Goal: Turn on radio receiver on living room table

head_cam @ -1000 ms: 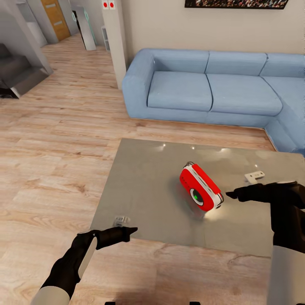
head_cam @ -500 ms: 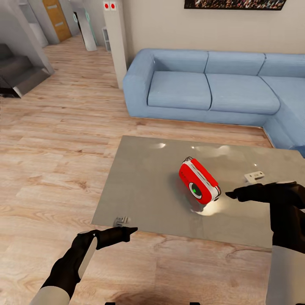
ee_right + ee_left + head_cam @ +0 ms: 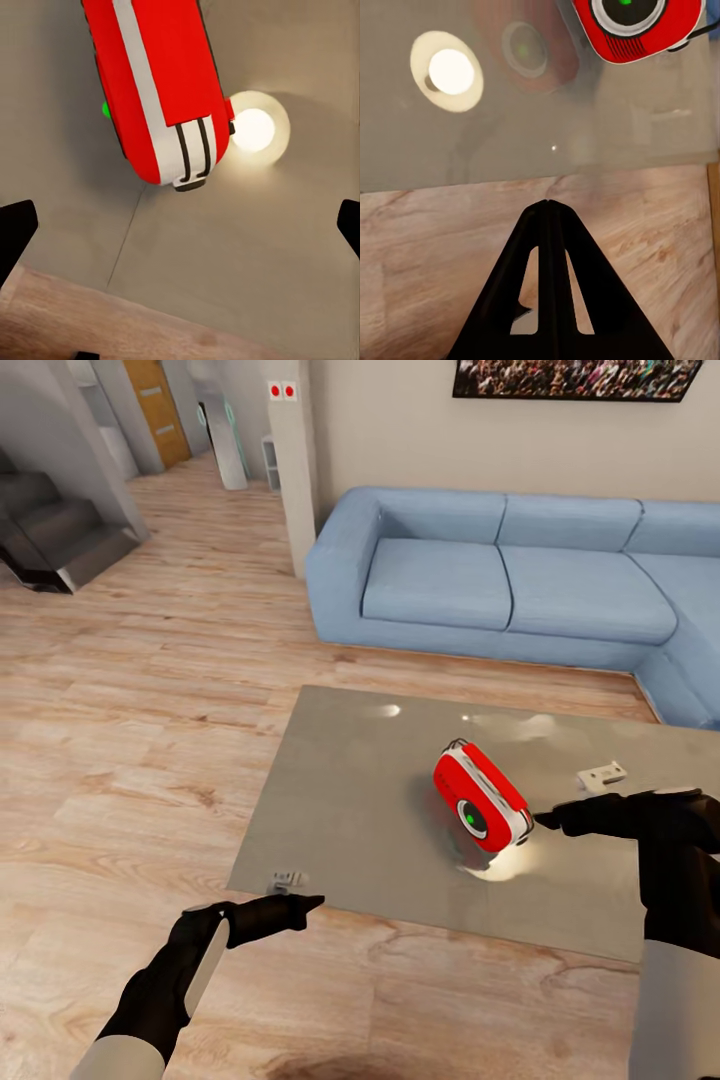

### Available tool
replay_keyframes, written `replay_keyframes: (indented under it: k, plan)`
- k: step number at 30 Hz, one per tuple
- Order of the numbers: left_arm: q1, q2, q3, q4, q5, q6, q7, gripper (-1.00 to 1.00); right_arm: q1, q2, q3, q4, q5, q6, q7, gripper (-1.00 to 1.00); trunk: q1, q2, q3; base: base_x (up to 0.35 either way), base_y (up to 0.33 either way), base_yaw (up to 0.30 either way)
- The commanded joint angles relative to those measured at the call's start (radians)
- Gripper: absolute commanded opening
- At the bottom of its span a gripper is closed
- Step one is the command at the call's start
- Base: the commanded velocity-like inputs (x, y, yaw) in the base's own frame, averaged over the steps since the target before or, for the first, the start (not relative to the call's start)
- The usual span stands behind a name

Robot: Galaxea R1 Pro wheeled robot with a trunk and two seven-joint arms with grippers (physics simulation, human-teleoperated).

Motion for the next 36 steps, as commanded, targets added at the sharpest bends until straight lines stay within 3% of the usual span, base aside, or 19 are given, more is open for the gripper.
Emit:
replay_keyframes:
  k: [1,9,17,23,33,34,36]
  plan:
    - [0.000,0.000,0.000,-0.003,0.000,0.000,0.000,-1.00,0.000,0.000,-0.001,0.000,0.000,0.000,0.000,1.00,0.000,0.000,0.002,0.000,0.000,0.142]
    - [0.000,0.004,-0.003,-0.039,0.001,0.000,-0.001,-1.00,0.012,-0.002,-0.057,-0.001,0.001,-0.039,0.000,1.00,0.000,0.000,0.014,0.000,0.000,0.153]
    - [0.003,0.005,-0.004,-0.041,0.000,0.000,-0.002,-1.00,0.083,-0.001,-0.128,0.002,0.001,-0.088,-0.002,1.00,0.000,0.000,0.026,0.000,0.000,0.163]
    - [0.003,0.005,-0.004,-0.038,0.000,0.001,-0.002,-1.00,0.112,0.003,-0.216,0.012,0.001,-0.150,-0.002,1.00,0.000,0.000,0.035,0.000,0.000,0.164]
    - [0.007,0.007,-0.004,-0.028,-0.001,-0.003,-0.004,-1.00,0.181,0.006,-0.323,0.015,0.001,-0.227,-0.002,1.00,0.000,0.000,0.050,0.000,0.000,0.161]
    - [0.010,0.011,-0.004,-0.022,-0.008,-0.012,-0.005,-1.00,0.217,0.007,-0.367,0.016,0.000,-0.232,-0.003,1.00,0.000,0.000,0.052,0.000,0.000,0.171]
    - [0.011,0.017,-0.004,-0.017,-0.021,-0.014,-0.005,-1.00,0.243,0.006,-0.396,0.017,0.000,-0.239,-0.004,1.00,0.000,0.000,0.055,0.000,0.000,0.173]
